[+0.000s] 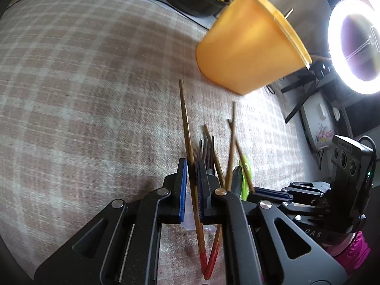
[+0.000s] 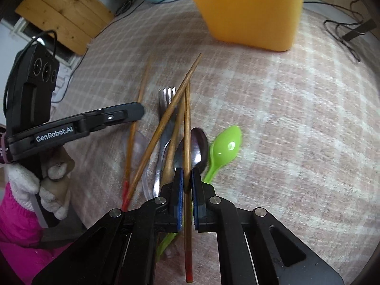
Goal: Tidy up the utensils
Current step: 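Close the left tool on another chopstick while the right tool grasps a chopstick, then lift the left tool's chopstick over the yellow bin while the right tool carries its chopstick there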
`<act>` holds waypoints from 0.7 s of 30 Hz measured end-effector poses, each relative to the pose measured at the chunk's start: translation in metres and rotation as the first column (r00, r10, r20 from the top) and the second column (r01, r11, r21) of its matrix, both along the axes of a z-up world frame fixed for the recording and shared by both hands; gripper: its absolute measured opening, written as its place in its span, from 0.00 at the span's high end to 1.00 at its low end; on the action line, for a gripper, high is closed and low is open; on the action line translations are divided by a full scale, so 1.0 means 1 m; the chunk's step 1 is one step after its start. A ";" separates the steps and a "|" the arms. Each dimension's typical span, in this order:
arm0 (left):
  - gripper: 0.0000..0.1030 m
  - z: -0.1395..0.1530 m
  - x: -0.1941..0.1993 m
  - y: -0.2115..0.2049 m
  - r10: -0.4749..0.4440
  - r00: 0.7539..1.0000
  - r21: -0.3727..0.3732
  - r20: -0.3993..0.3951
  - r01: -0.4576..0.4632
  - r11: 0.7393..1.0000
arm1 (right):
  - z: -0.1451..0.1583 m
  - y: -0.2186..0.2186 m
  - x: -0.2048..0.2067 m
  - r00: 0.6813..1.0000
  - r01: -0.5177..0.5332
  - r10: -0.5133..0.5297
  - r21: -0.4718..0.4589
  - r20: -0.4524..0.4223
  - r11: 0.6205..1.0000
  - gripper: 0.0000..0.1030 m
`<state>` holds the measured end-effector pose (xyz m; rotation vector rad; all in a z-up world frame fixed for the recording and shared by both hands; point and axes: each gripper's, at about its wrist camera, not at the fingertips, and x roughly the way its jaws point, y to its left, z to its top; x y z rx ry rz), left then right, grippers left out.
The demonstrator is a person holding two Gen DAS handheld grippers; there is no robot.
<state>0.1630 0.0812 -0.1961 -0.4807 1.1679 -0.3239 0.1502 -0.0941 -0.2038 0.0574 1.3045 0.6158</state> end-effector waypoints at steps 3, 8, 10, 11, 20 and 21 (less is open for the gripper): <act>0.95 0.004 -0.001 0.005 0.011 1.000 0.007 0.011 -0.011 1.000 | 0.010 -0.003 0.000 0.999 0.009 -0.008 -0.028 0.054 1.000 0.95; 0.95 0.010 -0.004 0.007 0.018 0.999 0.015 0.032 -0.019 1.000 | 0.022 -0.012 -0.004 0.994 0.016 -0.009 -0.064 0.107 0.998 0.95; 0.95 0.014 -0.006 0.006 0.022 0.999 0.020 0.043 -0.023 1.000 | 0.024 -0.020 -0.005 0.992 0.034 -0.026 -0.066 0.120 0.997 0.95; 0.96 0.016 -0.006 0.005 0.024 0.999 0.022 0.049 -0.025 0.999 | 0.024 -0.023 -0.005 0.992 0.045 -0.037 -0.064 0.124 0.997 0.95; 0.96 0.041 -0.010 0.004 0.037 0.993 0.026 0.112 -0.040 0.999 | 0.042 -0.054 -0.012 0.977 0.118 -0.119 0.016 0.178 0.993 0.95; 0.96 0.045 -0.010 0.005 0.036 0.992 0.026 0.123 -0.040 0.999 | 0.046 -0.056 -0.013 0.974 0.125 -0.129 0.031 0.189 0.992 0.95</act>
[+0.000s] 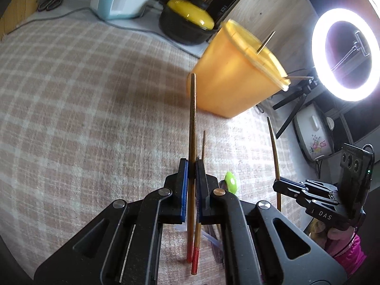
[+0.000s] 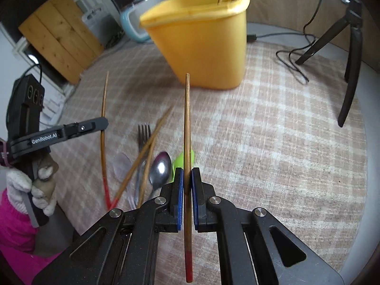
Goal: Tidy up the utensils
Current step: 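Lift the left tool's chopstick over the yellow bin while the right tool carries its chopstick there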
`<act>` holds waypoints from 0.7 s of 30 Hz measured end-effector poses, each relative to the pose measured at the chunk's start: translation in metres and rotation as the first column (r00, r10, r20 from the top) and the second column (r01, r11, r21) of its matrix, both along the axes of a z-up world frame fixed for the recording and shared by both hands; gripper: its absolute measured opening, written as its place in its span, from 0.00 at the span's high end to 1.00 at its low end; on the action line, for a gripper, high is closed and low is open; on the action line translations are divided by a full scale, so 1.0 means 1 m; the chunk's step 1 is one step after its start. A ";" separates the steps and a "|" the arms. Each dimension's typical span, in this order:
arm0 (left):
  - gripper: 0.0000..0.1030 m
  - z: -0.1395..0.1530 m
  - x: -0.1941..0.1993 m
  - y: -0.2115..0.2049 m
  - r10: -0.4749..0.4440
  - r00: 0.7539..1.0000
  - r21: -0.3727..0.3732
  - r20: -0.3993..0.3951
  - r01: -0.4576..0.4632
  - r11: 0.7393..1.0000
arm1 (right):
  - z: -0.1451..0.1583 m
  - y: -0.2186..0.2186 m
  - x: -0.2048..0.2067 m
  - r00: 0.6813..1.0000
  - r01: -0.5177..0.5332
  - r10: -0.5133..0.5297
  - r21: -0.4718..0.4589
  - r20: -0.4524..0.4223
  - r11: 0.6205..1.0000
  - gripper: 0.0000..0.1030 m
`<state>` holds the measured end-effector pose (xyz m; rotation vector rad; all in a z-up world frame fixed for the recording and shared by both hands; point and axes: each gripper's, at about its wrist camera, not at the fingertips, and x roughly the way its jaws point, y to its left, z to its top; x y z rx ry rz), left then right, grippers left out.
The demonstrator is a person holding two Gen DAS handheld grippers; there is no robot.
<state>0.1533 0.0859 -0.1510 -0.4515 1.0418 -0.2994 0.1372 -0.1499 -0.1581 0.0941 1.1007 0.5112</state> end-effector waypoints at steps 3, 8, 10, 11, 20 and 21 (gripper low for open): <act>0.96 0.014 0.000 -0.001 -0.002 0.999 0.002 0.034 0.002 1.000 | 0.013 -0.014 -0.003 0.999 0.020 -0.021 0.026 0.034 0.999 0.95; 0.96 0.037 0.002 -0.002 -0.010 0.996 0.001 0.091 0.010 1.000 | 0.035 -0.016 0.002 0.994 0.049 -0.057 0.079 0.095 0.996 0.95; 0.96 0.049 0.005 -0.004 -0.018 0.993 0.008 0.119 0.017 1.000 | 0.046 -0.017 0.003 0.990 0.054 -0.065 0.087 0.124 0.995 0.95; 0.96 0.053 0.006 -0.004 -0.021 0.991 0.009 0.129 0.020 1.000 | 0.052 -0.017 0.004 0.988 0.055 -0.068 0.093 0.139 0.994 0.95; 0.96 0.096 0.019 -0.002 -0.026 0.975 -0.026 0.222 0.032 0.999 | 0.090 -0.016 0.021 0.966 0.081 -0.113 0.143 0.232 0.986 0.95; 0.96 0.100 0.019 -0.003 -0.028 0.973 -0.025 0.230 0.034 0.999 | 0.093 -0.015 0.025 0.963 0.086 -0.120 0.150 0.242 0.985 0.95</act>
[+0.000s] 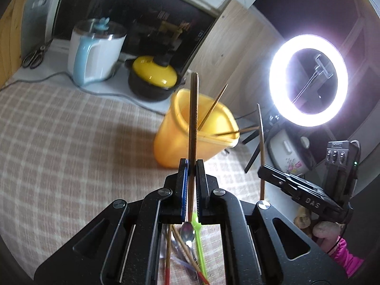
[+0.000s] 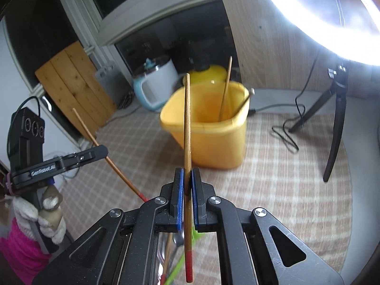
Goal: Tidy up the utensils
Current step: 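Lift the left tool's chopstick over the yellow bin while the right tool carries its chopstick there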
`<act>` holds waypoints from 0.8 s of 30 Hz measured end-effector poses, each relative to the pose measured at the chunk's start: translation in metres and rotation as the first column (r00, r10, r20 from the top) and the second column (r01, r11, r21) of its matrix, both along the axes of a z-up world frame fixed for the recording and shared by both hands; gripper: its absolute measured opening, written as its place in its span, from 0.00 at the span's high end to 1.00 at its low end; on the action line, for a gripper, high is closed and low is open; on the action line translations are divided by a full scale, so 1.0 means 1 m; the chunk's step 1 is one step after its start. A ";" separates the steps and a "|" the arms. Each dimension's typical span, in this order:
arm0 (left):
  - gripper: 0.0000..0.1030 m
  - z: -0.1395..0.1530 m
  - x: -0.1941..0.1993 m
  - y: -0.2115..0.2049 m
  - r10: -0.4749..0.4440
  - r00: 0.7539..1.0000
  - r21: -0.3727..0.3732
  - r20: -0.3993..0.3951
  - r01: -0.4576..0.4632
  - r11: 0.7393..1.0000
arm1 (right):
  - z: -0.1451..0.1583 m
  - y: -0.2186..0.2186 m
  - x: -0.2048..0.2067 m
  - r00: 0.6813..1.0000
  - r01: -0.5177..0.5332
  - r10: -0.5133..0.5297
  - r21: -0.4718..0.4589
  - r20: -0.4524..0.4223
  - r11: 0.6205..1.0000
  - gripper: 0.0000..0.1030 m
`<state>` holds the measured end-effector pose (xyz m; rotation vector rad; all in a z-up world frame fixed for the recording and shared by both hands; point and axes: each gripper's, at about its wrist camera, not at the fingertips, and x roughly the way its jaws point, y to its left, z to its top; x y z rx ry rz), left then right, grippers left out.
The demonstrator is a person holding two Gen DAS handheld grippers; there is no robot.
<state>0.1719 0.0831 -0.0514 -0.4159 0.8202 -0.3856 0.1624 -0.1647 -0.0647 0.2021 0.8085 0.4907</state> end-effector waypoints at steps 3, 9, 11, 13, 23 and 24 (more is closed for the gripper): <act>0.96 0.013 0.006 0.000 -0.005 1.000 0.003 0.029 0.005 1.000 | 0.008 0.003 0.010 1.000 0.011 -0.011 0.006 0.022 1.000 0.95; 0.96 0.039 0.023 0.005 0.006 0.996 0.006 0.093 -0.007 1.000 | 0.028 0.006 0.027 0.996 0.038 -0.039 0.015 0.075 0.999 0.95; 0.96 0.049 0.030 0.007 0.009 0.993 0.012 0.119 -0.010 1.000 | 0.033 0.007 0.032 0.995 0.045 -0.046 0.016 0.086 0.999 0.95; 0.96 0.057 0.034 0.008 0.012 0.990 0.016 0.139 -0.014 1.000 | 0.038 0.008 0.039 0.994 0.055 -0.057 0.015 0.099 0.998 0.95; 0.96 0.081 0.070 0.005 0.017 0.979 0.034 0.205 -0.024 0.999 | 0.050 0.011 0.070 0.986 0.103 -0.102 0.002 0.135 0.995 0.95; 0.96 0.080 0.074 0.004 0.018 0.979 0.038 0.205 -0.026 0.999 | 0.050 0.012 0.075 0.985 0.109 -0.108 -0.003 0.136 0.994 0.95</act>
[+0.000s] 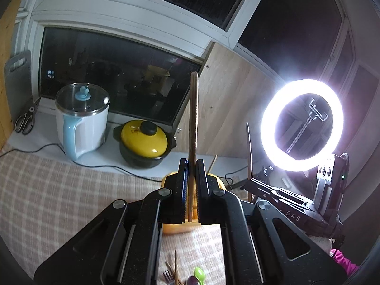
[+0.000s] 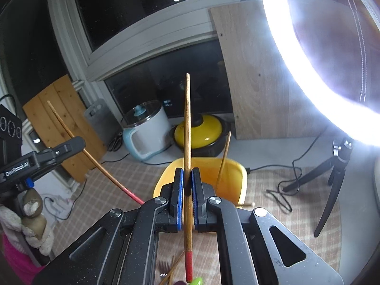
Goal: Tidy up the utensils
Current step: 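Lift the left tool's chopstick over the yellow bin while the right tool carries its chopstick there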
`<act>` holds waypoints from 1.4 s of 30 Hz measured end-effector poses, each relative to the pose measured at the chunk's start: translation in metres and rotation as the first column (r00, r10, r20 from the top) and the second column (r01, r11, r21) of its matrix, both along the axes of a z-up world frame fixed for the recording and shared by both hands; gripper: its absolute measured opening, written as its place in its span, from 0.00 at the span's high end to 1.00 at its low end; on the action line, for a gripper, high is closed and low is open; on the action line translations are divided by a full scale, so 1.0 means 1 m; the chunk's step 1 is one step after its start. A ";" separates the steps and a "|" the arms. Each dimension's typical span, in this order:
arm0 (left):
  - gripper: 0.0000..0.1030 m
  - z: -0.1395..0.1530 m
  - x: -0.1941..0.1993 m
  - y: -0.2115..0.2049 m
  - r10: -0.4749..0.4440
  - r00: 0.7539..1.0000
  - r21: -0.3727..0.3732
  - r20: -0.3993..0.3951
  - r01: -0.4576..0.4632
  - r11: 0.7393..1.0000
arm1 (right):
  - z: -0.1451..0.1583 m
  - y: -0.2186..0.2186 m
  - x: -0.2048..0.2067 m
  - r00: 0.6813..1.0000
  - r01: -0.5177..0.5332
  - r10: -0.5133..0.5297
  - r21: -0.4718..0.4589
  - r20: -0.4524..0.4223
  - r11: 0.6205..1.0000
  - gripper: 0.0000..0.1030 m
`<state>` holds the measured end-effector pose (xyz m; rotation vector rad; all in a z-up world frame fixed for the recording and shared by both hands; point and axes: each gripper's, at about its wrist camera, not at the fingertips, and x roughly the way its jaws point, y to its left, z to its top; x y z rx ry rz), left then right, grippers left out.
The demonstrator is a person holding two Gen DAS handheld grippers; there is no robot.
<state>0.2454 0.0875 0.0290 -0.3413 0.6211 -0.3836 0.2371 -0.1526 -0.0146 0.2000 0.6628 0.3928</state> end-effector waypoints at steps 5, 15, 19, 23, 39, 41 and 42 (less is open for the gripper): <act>0.96 -0.006 0.018 -0.002 0.004 1.000 0.022 -0.016 -0.004 1.000 | -0.001 0.000 0.015 1.000 0.027 -0.027 -0.011 0.001 1.000 0.95; 0.96 -0.030 0.033 0.000 0.003 0.997 0.009 -0.079 -0.002 1.000 | -0.004 0.011 0.045 0.995 0.093 -0.091 -0.052 0.038 0.994 0.95; 0.96 -0.034 0.034 -0.001 0.000 0.996 0.009 -0.086 0.000 1.000 | -0.004 0.018 0.056 0.992 0.114 -0.111 -0.066 0.052 0.991 0.95; 0.96 -0.037 0.035 -0.001 0.002 0.996 0.002 -0.094 -0.002 1.000 | -0.008 0.028 0.065 0.989 0.136 -0.129 -0.100 0.074 0.986 0.95; 0.96 -0.056 0.046 -0.005 0.015 0.991 -0.001 -0.137 -0.015 1.000 | -0.038 0.025 0.045 0.998 0.061 -0.062 -0.086 -0.011 0.994 0.95; 0.96 -0.060 0.049 -0.008 0.014 0.989 -0.002 -0.147 -0.014 1.000 | -0.042 0.023 0.041 0.998 0.060 -0.062 -0.081 -0.024 0.995 0.95; 0.96 -0.061 0.050 -0.008 0.014 0.989 0.000 -0.150 -0.014 1.000 | -0.044 0.023 0.040 0.998 0.059 -0.062 -0.081 -0.029 0.995 0.95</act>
